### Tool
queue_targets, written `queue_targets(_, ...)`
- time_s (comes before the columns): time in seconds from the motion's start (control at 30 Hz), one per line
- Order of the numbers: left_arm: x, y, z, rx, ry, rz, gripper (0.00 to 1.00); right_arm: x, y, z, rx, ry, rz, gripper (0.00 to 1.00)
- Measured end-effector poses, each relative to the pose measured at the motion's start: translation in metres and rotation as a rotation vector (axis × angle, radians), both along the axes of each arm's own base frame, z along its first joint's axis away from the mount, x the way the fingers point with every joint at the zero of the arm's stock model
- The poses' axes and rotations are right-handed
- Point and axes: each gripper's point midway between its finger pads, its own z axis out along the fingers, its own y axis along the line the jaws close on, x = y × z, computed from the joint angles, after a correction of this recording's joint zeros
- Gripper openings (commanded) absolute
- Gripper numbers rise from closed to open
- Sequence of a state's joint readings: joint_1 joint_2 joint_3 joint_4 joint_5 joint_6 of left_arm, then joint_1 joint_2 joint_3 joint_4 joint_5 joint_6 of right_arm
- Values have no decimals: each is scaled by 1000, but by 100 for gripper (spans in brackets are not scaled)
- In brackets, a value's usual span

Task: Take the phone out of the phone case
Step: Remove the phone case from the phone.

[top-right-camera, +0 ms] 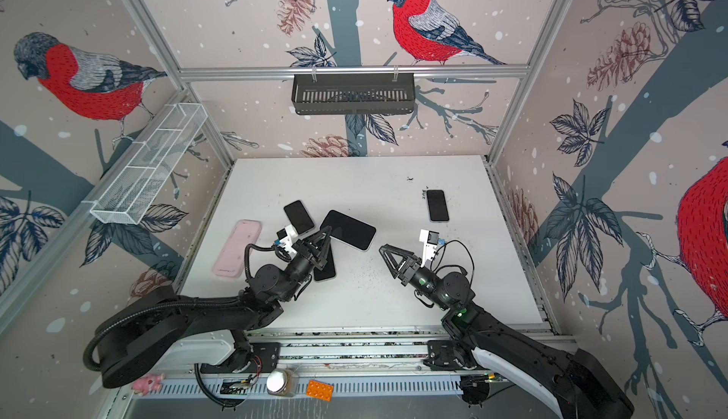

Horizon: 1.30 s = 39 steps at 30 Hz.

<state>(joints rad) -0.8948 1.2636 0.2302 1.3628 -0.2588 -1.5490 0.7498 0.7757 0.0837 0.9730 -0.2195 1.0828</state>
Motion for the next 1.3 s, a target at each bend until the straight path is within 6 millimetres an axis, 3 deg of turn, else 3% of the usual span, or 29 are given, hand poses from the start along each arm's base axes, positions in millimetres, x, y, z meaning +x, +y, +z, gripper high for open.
queue_targets(0.33, -3, -3, -7, -6, 10, -9, 0, -4, 28, 18, 26, -31, 116, 54)
queue_targets(1.3, 0, -3, -16, -33, 13, 3, 0, -8, 42, 2, -7, 2, 162, 32)
